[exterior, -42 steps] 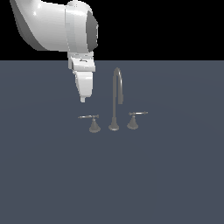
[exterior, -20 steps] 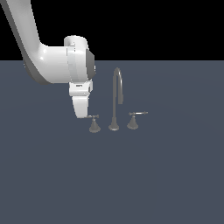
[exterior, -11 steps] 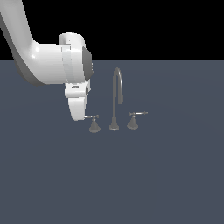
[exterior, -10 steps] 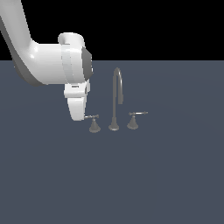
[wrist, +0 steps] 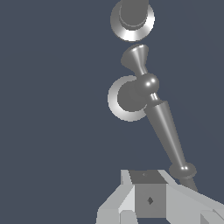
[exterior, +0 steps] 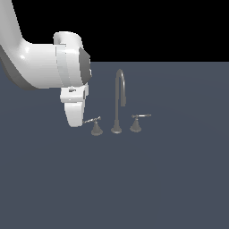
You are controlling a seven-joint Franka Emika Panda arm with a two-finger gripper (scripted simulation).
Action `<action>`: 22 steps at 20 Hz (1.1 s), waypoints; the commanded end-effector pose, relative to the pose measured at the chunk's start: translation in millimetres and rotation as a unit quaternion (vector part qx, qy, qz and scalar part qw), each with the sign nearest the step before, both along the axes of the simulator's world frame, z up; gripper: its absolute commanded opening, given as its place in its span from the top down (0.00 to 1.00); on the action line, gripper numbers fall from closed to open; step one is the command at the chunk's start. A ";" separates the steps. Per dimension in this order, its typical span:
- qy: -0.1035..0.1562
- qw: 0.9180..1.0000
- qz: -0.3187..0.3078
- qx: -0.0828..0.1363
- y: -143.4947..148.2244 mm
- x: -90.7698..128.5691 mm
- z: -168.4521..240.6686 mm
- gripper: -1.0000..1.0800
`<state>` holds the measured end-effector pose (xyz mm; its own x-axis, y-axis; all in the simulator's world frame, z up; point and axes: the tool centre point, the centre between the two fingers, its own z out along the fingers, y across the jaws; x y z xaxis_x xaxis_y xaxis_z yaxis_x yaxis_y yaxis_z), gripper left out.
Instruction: Turn on the faucet by rotating a designated handle.
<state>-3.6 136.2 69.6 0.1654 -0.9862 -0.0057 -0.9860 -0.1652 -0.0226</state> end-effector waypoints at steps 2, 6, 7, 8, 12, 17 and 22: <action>0.007 1.000 -0.010 -0.004 -18.8 -14.2 -3.0 1.00; 0.010 1.000 -0.010 -0.004 -23.5 -28.1 -4.1 1.00; 0.010 1.000 -0.010 -0.005 -24.7 -31.6 -4.4 1.00; 0.010 1.000 -0.010 -0.005 -24.7 -31.6 -4.4 1.00; 0.007 1.000 -0.002 -0.002 -25.9 -31.6 -2.2 1.00; 0.009 1.000 -0.007 -0.004 -54.2 -40.8 -3.8 1.00; 0.007 1.000 0.010 0.002 -42.4 -40.9 -1.4 1.00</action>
